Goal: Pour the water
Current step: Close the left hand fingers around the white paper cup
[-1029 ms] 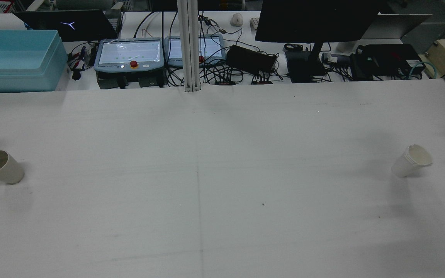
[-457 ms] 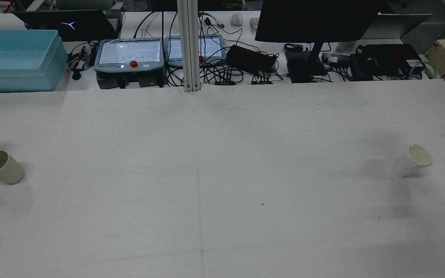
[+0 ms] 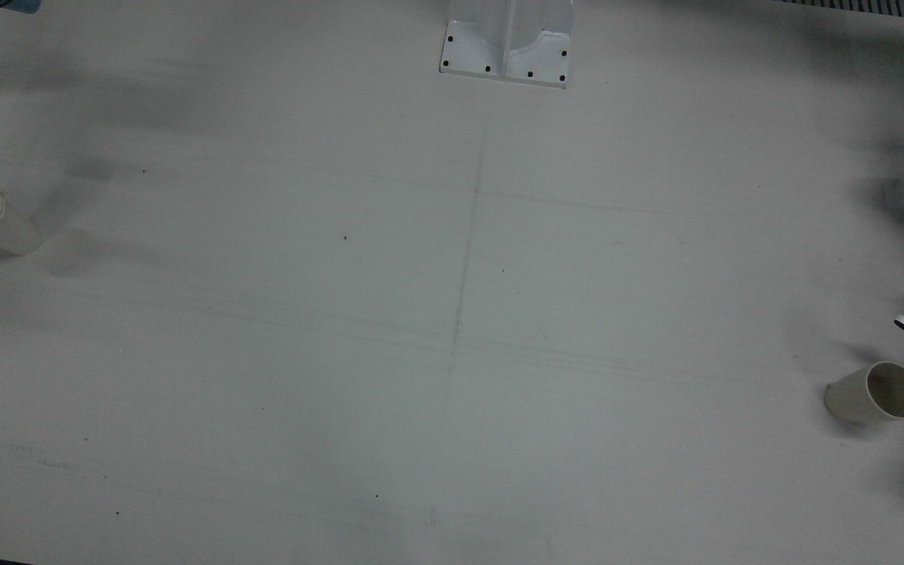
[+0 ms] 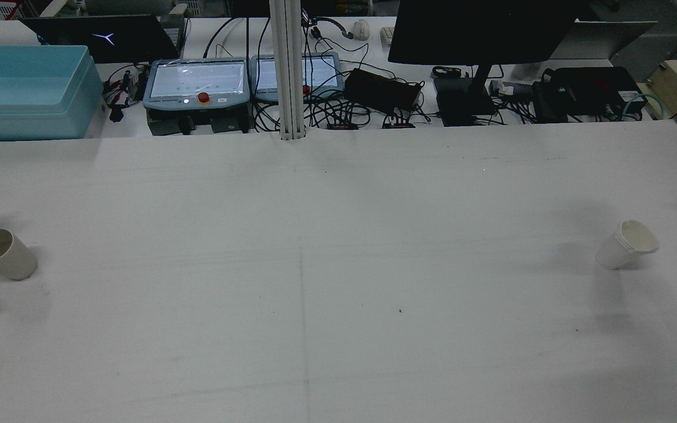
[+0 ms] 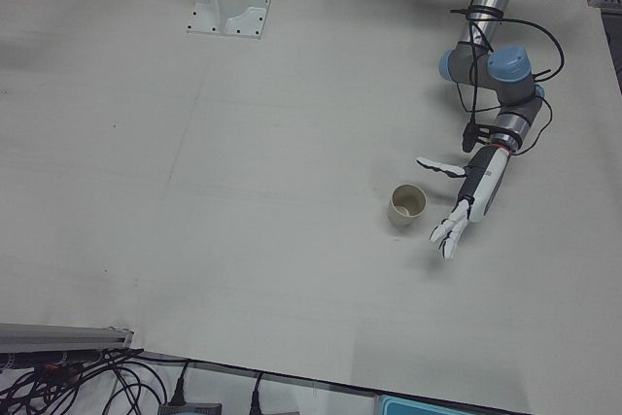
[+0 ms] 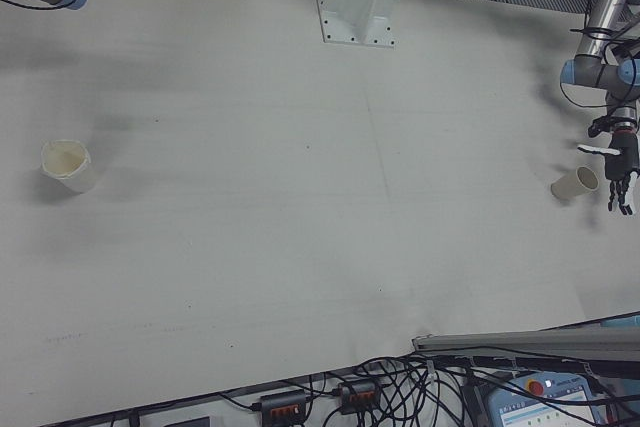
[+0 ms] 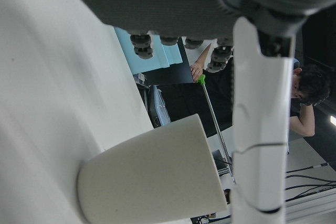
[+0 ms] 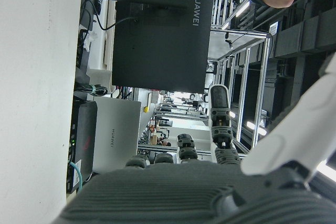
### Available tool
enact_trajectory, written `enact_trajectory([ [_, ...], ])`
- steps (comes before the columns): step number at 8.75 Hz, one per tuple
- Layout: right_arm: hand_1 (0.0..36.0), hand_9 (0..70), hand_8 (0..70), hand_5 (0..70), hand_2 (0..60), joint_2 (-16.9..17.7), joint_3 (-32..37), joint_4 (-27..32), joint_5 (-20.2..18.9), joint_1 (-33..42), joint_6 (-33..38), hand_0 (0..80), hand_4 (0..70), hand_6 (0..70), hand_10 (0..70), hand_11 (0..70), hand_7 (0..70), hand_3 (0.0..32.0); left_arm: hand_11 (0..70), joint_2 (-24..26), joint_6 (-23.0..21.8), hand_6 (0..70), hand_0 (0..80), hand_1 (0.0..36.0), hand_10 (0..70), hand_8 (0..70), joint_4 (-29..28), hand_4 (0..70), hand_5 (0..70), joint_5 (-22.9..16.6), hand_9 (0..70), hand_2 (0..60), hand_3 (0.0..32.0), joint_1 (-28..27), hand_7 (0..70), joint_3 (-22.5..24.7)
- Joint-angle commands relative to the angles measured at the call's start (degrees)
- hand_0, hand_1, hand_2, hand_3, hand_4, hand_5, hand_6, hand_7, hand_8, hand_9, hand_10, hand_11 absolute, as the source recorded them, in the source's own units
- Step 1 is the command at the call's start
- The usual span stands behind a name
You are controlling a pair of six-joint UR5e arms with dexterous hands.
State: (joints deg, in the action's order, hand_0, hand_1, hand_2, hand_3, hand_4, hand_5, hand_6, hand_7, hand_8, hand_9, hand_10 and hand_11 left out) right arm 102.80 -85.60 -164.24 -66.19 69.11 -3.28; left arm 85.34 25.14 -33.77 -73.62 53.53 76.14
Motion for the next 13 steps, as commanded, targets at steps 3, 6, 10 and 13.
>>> enact_trajectory([
  [3, 4.8, 0.9, 0.4, 26.6, 10.8, 0.3, -0.1, 0.2, 0.0, 0.1, 0.1, 37.9, 15.1, 3.2, 0.8, 1.4, 11.7, 0.0, 8.3, 1.5, -1.4, 0.1, 77.3, 17.8, 3.8, 0.0, 0.3, 15.5, 0.1, -0.1, 0.0, 0.0, 7.0, -2.7, 0.0, -1.2],
  [6, 4.6, 0.8, 0.4, 26.4, 10.8, 0.6, -0.1, 0.4, 0.0, 0.1, 0.1, 37.7, 15.3, 3.1, 0.9, 1.5, 11.4, 0.2, 9.3, 2.3, -1.8, 1.0, 80.0, 20.5, 4.2, 0.0, 1.1, 15.7, 2.3, 0.1, 0.0, 0.0, 6.8, -2.7, 0.0, -1.2],
  [10, 4.5, 0.9, 0.5, 26.9, 10.9, 0.6, -0.1, 0.6, 0.0, 0.2, 0.3, 37.5, 15.5, 3.5, 0.7, 1.2, 11.6, 0.0, 9.5, 4.1, -1.8, 1.6, 80.0, 20.5, 4.4, 0.0, 2.4, 16.9, 3.4, -0.1, 0.0, 0.0, 5.4, -3.0, 0.0, -1.4],
  [13, 4.5, 0.8, 0.6, 26.6, 10.4, 0.9, -0.1, 0.6, 0.1, 0.3, 0.4, 37.6, 14.7, 3.1, 1.0, 1.7, 11.2, 0.2, 9.8, 5.1, -1.8, 1.9, 80.0, 20.4, 4.6, 0.0, 2.4, 18.7, 6.3, -0.1, 0.0, 0.0, 3.0, -3.6, 0.0, -2.6],
])
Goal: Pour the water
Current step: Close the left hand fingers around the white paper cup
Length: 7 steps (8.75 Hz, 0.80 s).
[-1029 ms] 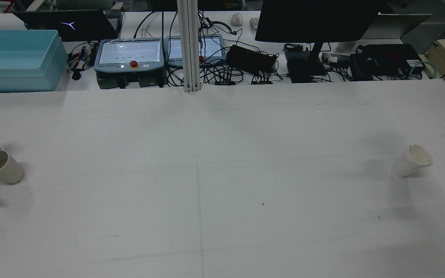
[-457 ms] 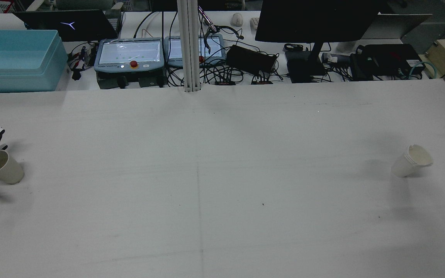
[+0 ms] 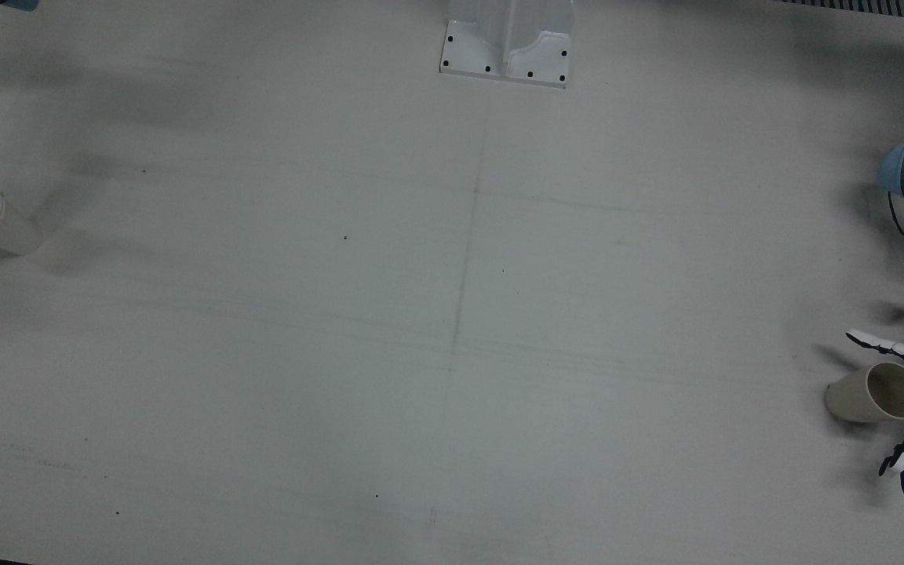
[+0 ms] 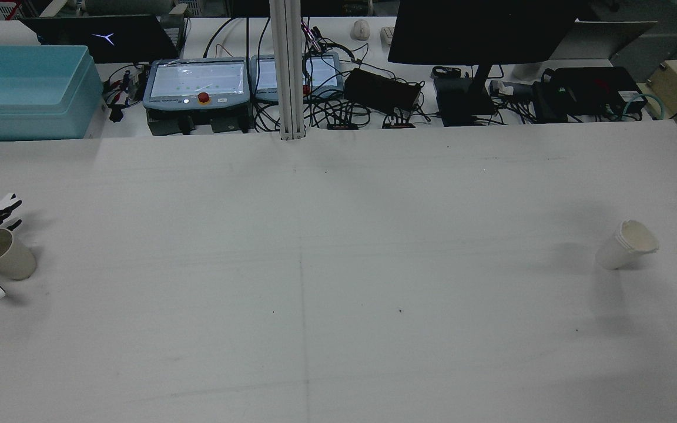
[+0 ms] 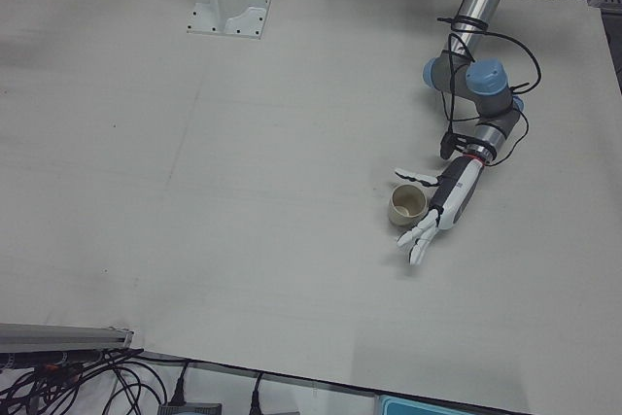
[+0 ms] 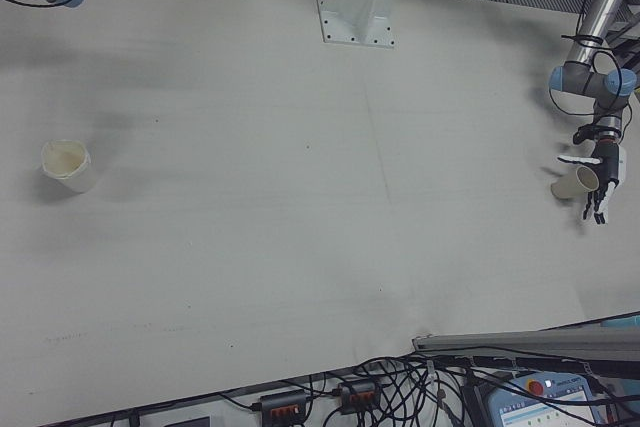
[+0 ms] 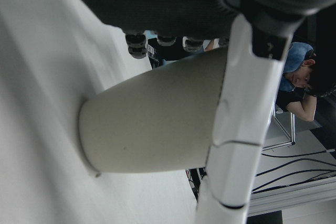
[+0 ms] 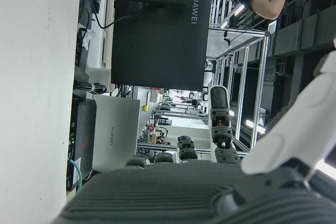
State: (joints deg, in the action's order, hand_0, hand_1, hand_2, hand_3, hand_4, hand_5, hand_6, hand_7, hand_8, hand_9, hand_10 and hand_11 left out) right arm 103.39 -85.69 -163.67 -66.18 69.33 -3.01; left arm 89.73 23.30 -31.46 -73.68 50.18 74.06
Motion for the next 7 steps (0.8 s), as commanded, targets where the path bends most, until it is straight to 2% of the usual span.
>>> enact_trajectory([
  [1, 4.4, 0.8, 0.6, 26.3, 10.2, 0.3, 0.0, 0.0, 0.1, 0.1, 0.1, 37.5, 14.5, 2.9, 1.2, 1.9, 11.0, 0.4, 9.7, 0.7, 0.0, 2.0, 80.0, 20.4, 4.6, 0.0, 0.1, 19.1, 6.7, -0.1, 0.0, 0.0, 2.4, -0.3, 0.0, -0.5],
  [3, 4.4, 0.8, 0.7, 26.2, 10.2, 0.3, 0.0, 0.0, 0.1, 0.0, 0.1, 37.5, 14.6, 3.0, 1.2, 2.0, 11.0, 0.2, 10.0, 0.7, -0.3, 2.7, 80.0, 21.0, 4.7, 0.0, 0.2, 20.6, 9.6, -0.2, 0.0, 0.0, 0.4, -0.3, 0.0, -0.5],
  [5, 4.5, 0.8, 0.5, 26.5, 10.4, 0.3, 0.0, 0.0, 0.1, 0.1, 0.1, 37.5, 14.7, 3.1, 1.4, 2.3, 11.3, 0.2, 9.7, 0.7, -0.4, 2.9, 80.0, 21.1, 4.6, 0.0, 0.2, 22.0, 12.2, -0.2, 0.0, 0.0, 0.0, -0.3, 0.0, -0.5],
  [6, 4.5, 0.8, 0.6, 26.5, 10.3, 0.3, 0.0, 0.0, 0.0, 0.1, 0.1, 37.6, 14.7, 3.1, 1.5, 2.3, 11.2, 0.2, 9.3, 0.7, -0.4, 2.8, 80.0, 19.9, 4.4, 0.0, 0.2, 24.1, 15.3, -0.2, 0.0, 0.0, 0.0, -0.3, 0.0, -0.5],
  [7, 4.5, 0.8, 0.5, 26.5, 10.1, 0.3, 0.1, 0.0, 0.0, 0.0, 0.1, 37.7, 14.7, 3.0, 1.2, 2.0, 11.1, 0.4, 9.0, 0.7, -0.4, 2.9, 80.0, 18.8, 4.3, 0.0, 0.2, 26.3, 21.8, -0.3, 0.0, 0.0, 0.0, -0.3, 0.0, -0.5],
])
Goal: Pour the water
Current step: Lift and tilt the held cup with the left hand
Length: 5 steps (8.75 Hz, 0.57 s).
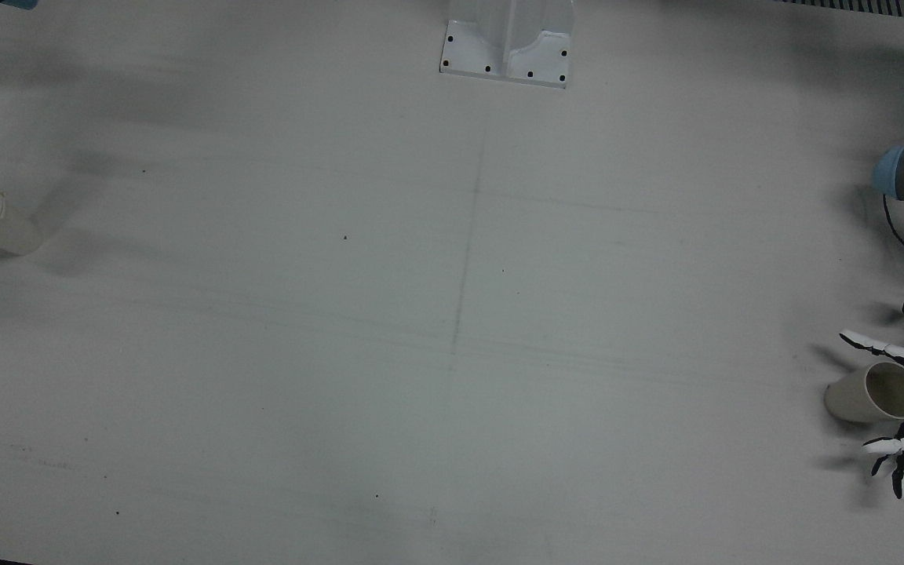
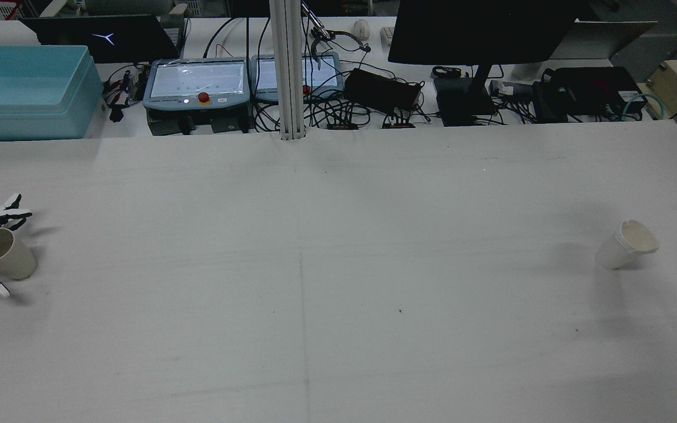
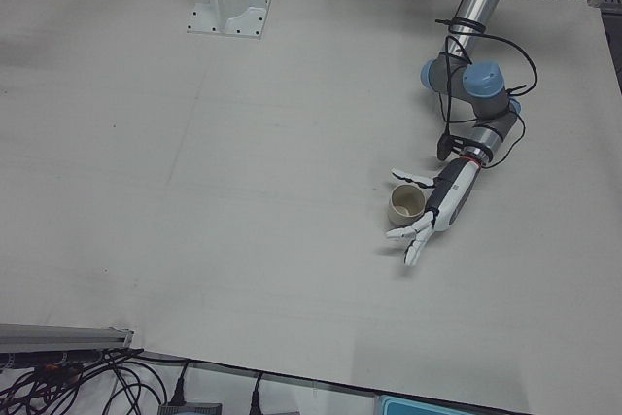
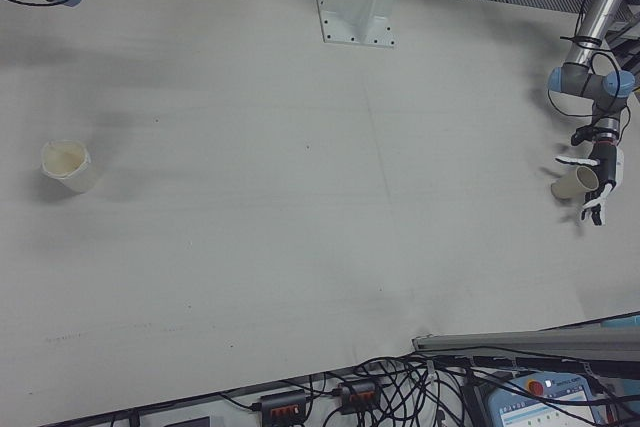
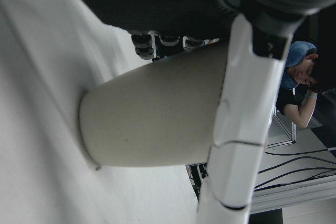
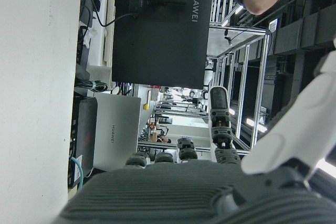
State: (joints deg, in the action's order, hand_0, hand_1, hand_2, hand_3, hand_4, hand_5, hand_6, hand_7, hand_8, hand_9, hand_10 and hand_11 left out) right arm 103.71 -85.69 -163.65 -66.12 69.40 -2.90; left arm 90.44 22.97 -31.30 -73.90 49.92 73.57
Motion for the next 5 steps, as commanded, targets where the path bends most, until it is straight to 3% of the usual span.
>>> enact_trajectory([
  [1, 4.5, 0.8, 0.4, 26.3, 10.2, 0.0, 0.1, 0.0, 0.0, -0.1, -0.1, 37.7, 14.8, 3.1, 1.2, 1.9, 11.2, 0.4, 9.0, 0.0, -0.3, 2.8, 80.0, 17.9, 4.4, 0.0, 0.1, 28.6, 27.3, -0.1, 0.0, 0.0, 0.0, 0.0, 0.0, 0.1],
  [3, 4.5, 0.8, 0.5, 26.1, 10.2, 0.1, 0.1, 0.0, -0.1, -0.1, -0.1, 37.6, 14.6, 2.9, 1.2, 2.0, 11.1, 0.4, 8.5, 0.0, -0.9, 3.2, 80.0, 17.6, 4.3, 0.4, 1.8, 38.5, 51.5, -0.1, 0.0, 0.0, 0.0, -0.1, 0.0, 0.3],
  [4, 4.5, 0.8, 0.4, 26.1, 10.2, 0.1, 0.1, 0.0, 0.0, -0.1, 0.0, 37.6, 14.4, 2.9, 1.1, 1.9, 11.1, 0.6, 8.3, 0.4, -2.1, 2.9, 80.0, 17.3, 4.2, 0.7, 3.7, 45.0, 60.4, -0.2, 0.0, 0.0, 0.0, -0.1, 0.0, 0.3],
  [5, 4.4, 0.8, 0.5, 26.0, 10.1, 0.1, 0.1, 0.0, 0.0, -0.1, 0.0, 37.6, 14.7, 3.0, 1.2, 1.9, 11.2, 0.6, 9.4, 0.6, -2.8, 4.4, 80.0, 18.7, 5.1, 1.3, 4.9, 52.0, 64.2, -0.1, 0.0, 0.0, 0.0, 0.0, 0.6, 0.3],
])
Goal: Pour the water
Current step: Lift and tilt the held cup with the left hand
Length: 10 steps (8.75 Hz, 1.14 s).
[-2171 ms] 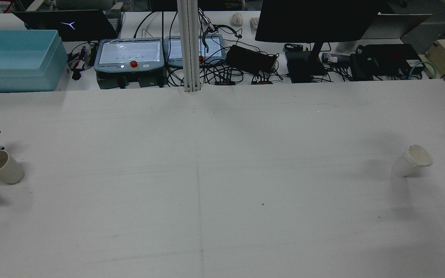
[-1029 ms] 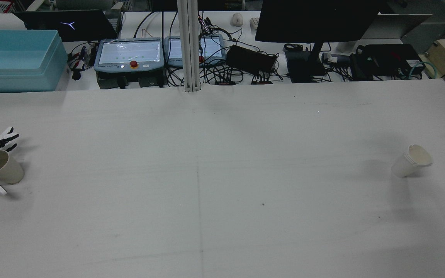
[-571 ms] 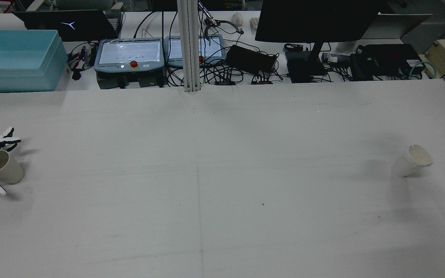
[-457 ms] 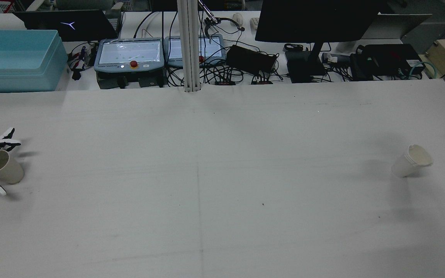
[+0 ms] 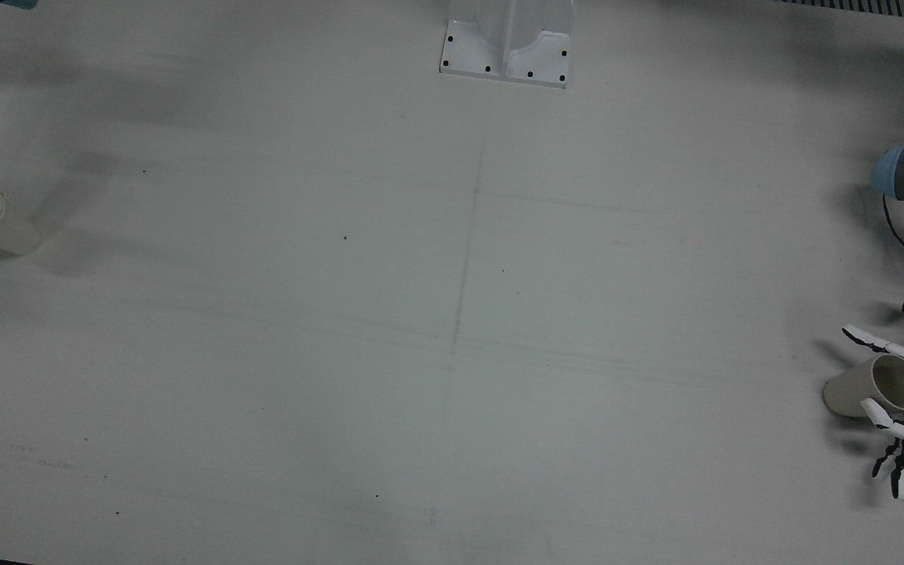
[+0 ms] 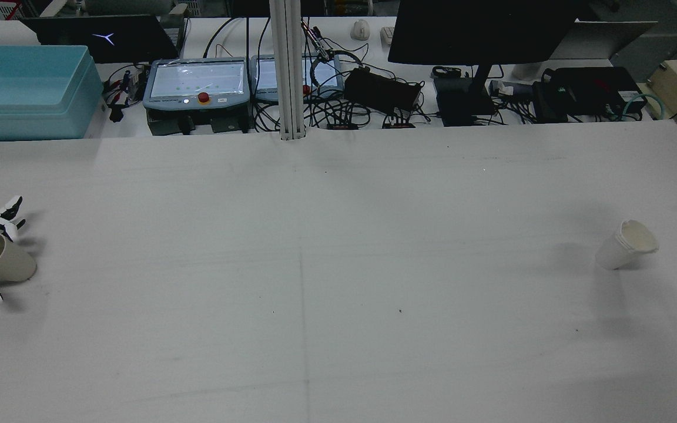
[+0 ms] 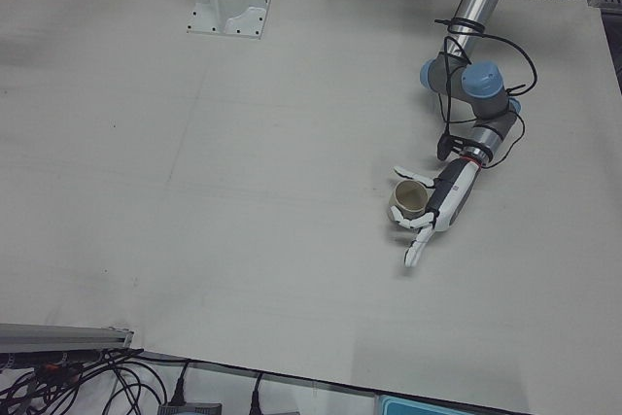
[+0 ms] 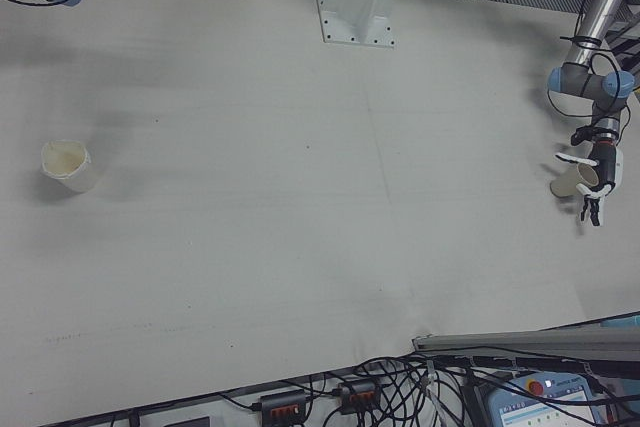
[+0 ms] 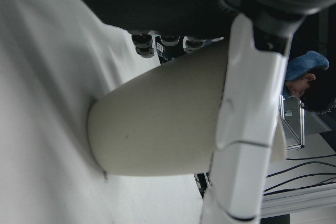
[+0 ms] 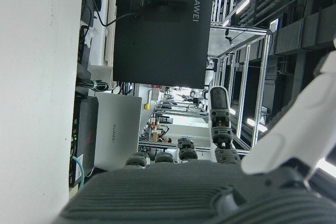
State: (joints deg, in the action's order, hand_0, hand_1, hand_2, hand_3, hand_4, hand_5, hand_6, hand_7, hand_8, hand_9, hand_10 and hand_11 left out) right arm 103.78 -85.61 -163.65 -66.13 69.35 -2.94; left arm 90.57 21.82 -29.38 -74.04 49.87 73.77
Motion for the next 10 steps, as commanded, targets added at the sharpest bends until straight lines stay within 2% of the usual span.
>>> enact_trajectory([
  [1, 4.4, 0.8, 0.6, 26.3, 10.0, 0.0, 0.0, 0.0, 0.0, 0.0, 0.0, 37.6, 14.6, 2.9, 1.2, 1.9, 11.2, 0.4, 11.2, 0.5, -2.2, 7.0, 80.0, 20.6, 6.3, 2.3, 3.5, 61.3, 52.0, 0.0, 0.0, 0.0, 0.0, 0.1, 4.1, 0.4],
  [2, 4.3, 0.8, 0.6, 26.5, 9.8, 0.0, 0.0, 0.0, 0.0, 0.0, 0.0, 37.5, 14.5, 2.9, 1.1, 1.9, 11.0, 0.4, 13.8, 0.6, -4.6, 9.6, 80.0, 27.7, 7.6, 3.8, 5.5, 61.7, 49.7, 0.1, 0.2, 0.0, 0.0, 0.1, 8.0, 0.6],
  [3, 4.3, 0.7, 0.6, 26.2, 9.8, -0.1, -0.2, 0.0, 0.0, 0.1, 0.0, 37.5, 14.5, 2.8, 1.3, 2.1, 10.9, 0.6, 15.0, 0.5, -6.7, 11.7, 80.0, 34.3, 8.3, 4.4, 7.1, 62.2, 50.2, 0.1, 0.6, 9.5, 0.0, 0.1, 10.2, 1.6],
  [4, 4.4, 0.7, 0.7, 26.1, 9.6, -0.1, -0.4, -0.1, 0.0, 0.2, 0.0, 37.6, 14.5, 2.7, 1.1, 1.8, 10.8, 0.8, 15.6, -0.1, -7.9, 12.2, 80.0, 36.0, 8.5, 4.8, 8.5, 63.2, 51.0, 0.1, 0.7, 31.2, 0.0, 0.1, 10.2, 3.5],
  [6, 5.6, 0.8, 0.5, 26.8, 10.8, -0.2, -0.4, -0.1, -0.1, 0.2, -0.1, 39.2, 15.1, 3.1, 0.7, 1.4, 11.4, 0.4, 15.4, -0.5, -8.4, 12.4, 80.0, 36.0, 8.2, 5.2, 9.2, 63.5, 54.2, 0.0, 1.0, 29.9, 0.0, 0.6, 10.0, 6.0],
  [7, 6.4, 0.9, 0.4, 26.2, 11.5, -0.5, -0.3, -0.1, -0.2, 0.0, -0.4, 40.1, 15.4, 2.9, 0.7, 1.4, 11.5, 0.4, 15.2, -1.6, -8.4, 12.3, 80.0, 36.0, 8.0, 5.0, 9.2, 63.1, 54.0, 0.0, 0.8, 23.6, 0.0, 0.5, 9.7, 7.3],
  [8, 6.6, 1.0, 0.3, 26.3, 11.8, -1.0, -0.3, -0.1, -1.3, -0.9, -0.9, 40.6, 15.8, 3.1, 0.7, 1.4, 12.0, 0.4, 15.7, -2.1, -8.5, 12.6, 80.0, 36.0, 8.3, 5.3, 9.6, 63.6, 54.7, 0.0, 1.0, 31.3, 0.0, 0.8, 10.1, 9.2],
  [9, 6.6, 1.1, 0.3, 26.7, 12.0, -0.6, -0.1, 0.0, -1.4, -1.2, -2.8, 40.6, 16.6, 3.7, 0.7, 1.4, 12.5, 0.2, 16.5, -3.8, -9.2, 13.2, 80.0, 36.0, 8.8, 5.6, 11.3, 65.3, 55.7, 0.0, 1.3, 34.8, 0.0, 0.6, 10.5, 12.0],
  [10, 6.8, 1.1, 0.3, 27.0, 12.2, -0.3, -0.3, 1.2, -1.2, 1.8, -6.9, 41.0, 17.0, 4.1, 0.9, 1.7, 12.9, 0.2, 16.2, -4.7, -9.3, 12.9, 80.0, 36.0, 8.6, 5.5, 12.3, 64.7, 54.7, 0.0, 1.3, 29.3, 0.0, 0.7, 10.4, 14.4],
])
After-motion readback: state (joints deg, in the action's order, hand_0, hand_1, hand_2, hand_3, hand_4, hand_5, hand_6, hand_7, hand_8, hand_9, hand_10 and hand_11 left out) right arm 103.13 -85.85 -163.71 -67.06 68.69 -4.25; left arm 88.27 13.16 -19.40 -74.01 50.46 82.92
